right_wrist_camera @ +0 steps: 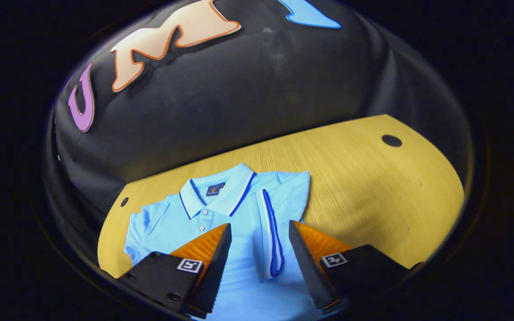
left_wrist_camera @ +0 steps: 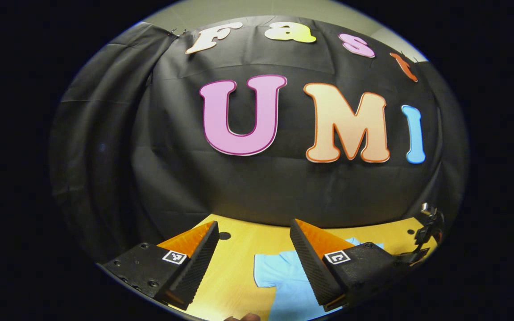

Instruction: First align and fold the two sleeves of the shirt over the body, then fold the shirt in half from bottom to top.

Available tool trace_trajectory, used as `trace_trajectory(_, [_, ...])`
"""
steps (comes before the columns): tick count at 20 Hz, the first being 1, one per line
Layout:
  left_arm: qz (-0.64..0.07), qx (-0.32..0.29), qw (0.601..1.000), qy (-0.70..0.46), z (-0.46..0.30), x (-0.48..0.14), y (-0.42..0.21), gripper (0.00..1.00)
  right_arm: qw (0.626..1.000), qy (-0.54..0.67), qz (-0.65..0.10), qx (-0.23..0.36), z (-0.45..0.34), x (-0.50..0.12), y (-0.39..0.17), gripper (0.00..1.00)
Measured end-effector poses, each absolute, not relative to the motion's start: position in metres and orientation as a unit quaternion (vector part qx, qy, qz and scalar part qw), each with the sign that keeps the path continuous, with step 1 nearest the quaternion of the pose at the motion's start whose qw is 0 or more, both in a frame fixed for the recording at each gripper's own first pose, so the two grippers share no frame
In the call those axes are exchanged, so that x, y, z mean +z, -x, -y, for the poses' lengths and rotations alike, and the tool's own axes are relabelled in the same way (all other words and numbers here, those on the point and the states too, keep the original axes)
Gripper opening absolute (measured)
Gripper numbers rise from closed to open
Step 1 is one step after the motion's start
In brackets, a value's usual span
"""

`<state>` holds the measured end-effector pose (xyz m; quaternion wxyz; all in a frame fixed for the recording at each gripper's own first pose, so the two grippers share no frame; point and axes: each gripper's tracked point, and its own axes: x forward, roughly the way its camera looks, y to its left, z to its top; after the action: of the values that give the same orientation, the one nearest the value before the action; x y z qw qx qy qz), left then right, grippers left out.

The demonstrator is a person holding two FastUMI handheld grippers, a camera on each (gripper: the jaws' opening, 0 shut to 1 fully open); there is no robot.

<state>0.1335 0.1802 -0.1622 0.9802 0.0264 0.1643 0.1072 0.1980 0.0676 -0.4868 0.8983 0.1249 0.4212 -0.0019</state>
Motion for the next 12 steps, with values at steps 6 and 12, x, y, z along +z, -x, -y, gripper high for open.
trace_trajectory(6, [-0.210,0.129,0.969,-0.005,-0.196,-0.218,-0.146,0.96,0.921,-0.115,-0.372,-0.002,-0.050,-0.426,-0.178,0.98])
trace_trajectory(12, [-0.259,0.100,0.961,0.020,-0.191,-0.299,-0.182,0.96,0.915,-0.130,-0.380,-0.033,-0.021,-0.413,-0.146,0.98])
